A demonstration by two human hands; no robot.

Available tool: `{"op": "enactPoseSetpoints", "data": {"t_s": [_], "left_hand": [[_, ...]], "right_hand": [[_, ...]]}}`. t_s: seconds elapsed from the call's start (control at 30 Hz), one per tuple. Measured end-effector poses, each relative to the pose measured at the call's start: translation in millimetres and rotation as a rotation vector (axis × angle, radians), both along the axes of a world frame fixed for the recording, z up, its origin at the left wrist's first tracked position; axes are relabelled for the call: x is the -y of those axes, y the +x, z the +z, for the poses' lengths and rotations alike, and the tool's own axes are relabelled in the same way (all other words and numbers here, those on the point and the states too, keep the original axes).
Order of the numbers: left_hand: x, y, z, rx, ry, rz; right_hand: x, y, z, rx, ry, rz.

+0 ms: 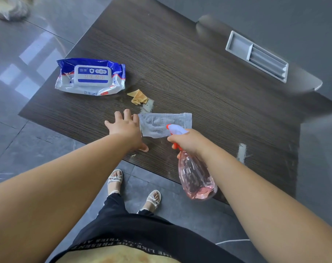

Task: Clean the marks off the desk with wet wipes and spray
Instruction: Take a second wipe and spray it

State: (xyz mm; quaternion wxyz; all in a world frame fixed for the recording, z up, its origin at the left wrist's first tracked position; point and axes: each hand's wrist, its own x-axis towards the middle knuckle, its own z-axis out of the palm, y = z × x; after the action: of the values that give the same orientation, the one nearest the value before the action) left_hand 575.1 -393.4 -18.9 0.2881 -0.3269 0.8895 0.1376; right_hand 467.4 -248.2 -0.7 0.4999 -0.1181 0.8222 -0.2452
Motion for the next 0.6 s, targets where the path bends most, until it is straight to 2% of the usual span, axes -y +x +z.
{"op": "enactPoseSetpoints", "data": {"t_s": [0.13, 0.6], "left_hand": [[0.9, 0.6, -0.8, -0.005, 0.002, -0.003], [0.5, 1.0, -0.4, -0.009, -0.003, -0.004]], "right_hand": [[-1.7, -12.2, 2.0, -0.02, -0.001, -0.135], [-27.4, -22.2, 4.5, -0.001, 0.005, -0.187]]}}
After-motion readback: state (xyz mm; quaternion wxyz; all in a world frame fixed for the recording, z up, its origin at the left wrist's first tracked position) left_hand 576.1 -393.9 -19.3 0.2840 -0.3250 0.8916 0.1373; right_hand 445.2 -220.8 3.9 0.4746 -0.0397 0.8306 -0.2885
